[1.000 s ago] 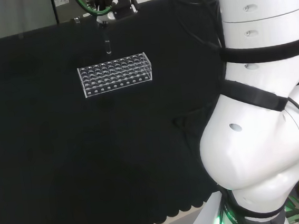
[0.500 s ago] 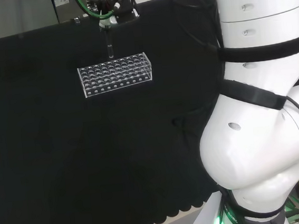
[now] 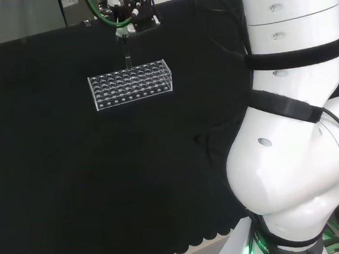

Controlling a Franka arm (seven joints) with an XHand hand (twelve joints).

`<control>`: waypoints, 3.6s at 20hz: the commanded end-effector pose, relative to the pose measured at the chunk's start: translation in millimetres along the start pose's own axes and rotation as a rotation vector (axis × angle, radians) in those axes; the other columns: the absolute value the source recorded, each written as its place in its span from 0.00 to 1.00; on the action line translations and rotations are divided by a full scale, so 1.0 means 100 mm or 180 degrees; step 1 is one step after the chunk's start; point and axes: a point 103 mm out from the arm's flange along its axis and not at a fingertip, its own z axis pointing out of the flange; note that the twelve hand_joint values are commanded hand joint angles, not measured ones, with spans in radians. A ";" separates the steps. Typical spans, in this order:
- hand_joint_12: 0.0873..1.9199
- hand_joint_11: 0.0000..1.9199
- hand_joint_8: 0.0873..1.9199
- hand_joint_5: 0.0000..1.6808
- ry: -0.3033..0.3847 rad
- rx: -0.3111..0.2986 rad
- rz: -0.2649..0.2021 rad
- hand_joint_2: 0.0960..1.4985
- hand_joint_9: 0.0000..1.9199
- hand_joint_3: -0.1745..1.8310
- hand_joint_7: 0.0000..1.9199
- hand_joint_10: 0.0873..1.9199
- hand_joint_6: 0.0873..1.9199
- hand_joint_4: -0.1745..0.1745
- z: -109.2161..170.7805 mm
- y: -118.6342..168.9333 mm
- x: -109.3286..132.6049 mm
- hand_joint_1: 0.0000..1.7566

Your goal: Put the test tube back in the rack.

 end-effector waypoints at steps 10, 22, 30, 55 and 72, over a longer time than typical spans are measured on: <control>0.39 0.67 0.20 0.88 0.0039 0.0022 0.0068 0.67 0.88 0.00 0.92 0.27 0.03 0.00 0.01 0.14 -0.08 0.70; 0.39 0.67 0.20 0.88 0.0040 0.0078 0.0052 0.67 0.88 0.00 0.92 0.27 0.03 0.00 0.09 0.19 -0.09 0.70; 0.39 0.67 0.20 0.88 0.0057 0.0106 0.0024 0.67 0.88 0.00 0.92 0.27 0.03 0.00 0.15 0.18 -0.06 0.70; 0.40 0.67 0.20 0.88 0.0057 0.0249 0.0003 0.67 0.88 0.00 0.92 0.27 0.03 0.00 0.40 0.27 0.03 0.70; 0.40 0.67 0.20 0.88 0.0193 0.0328 -0.0052 0.67 0.88 0.00 0.92 0.27 0.02 0.00 0.69 0.30 0.08 0.70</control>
